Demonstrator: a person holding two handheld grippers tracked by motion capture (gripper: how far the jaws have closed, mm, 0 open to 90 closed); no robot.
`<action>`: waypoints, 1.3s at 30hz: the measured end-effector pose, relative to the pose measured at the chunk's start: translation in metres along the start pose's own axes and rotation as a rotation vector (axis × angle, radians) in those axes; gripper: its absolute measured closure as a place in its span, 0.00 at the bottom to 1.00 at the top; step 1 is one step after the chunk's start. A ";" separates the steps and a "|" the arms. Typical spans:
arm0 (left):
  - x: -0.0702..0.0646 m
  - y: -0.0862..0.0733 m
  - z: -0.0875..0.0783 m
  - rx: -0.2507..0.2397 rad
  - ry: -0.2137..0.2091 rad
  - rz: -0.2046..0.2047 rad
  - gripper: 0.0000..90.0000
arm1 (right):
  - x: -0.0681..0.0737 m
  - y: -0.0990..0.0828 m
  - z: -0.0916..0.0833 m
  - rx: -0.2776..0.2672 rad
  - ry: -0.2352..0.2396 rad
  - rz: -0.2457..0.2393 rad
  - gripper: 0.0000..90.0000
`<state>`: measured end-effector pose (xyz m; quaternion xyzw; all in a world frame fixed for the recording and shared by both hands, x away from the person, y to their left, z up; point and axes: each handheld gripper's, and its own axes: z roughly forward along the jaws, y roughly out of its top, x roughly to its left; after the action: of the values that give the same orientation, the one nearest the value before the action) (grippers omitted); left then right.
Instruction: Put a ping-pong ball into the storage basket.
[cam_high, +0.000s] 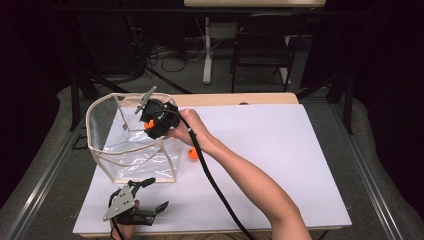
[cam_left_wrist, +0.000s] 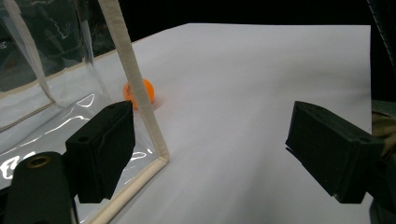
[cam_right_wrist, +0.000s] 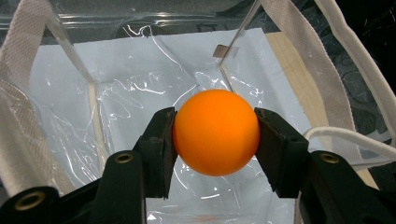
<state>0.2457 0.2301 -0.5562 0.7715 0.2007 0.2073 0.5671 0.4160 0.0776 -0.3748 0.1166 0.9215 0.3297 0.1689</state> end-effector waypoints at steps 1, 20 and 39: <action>0.000 0.000 0.000 0.000 0.000 0.000 0.17 | 0.000 0.000 0.000 0.002 0.001 0.001 0.56; 0.000 0.000 0.001 0.000 -0.001 -0.004 0.17 | -0.021 -0.014 -0.030 -0.114 0.015 0.107 0.09; 0.000 0.000 0.001 0.003 -0.002 -0.002 0.17 | -0.020 -0.036 -0.060 -0.148 0.020 0.108 0.03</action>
<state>0.2461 0.2289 -0.5566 0.7725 0.2010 0.2055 0.5663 0.4072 0.0093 -0.3497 0.1501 0.8887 0.4065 0.1496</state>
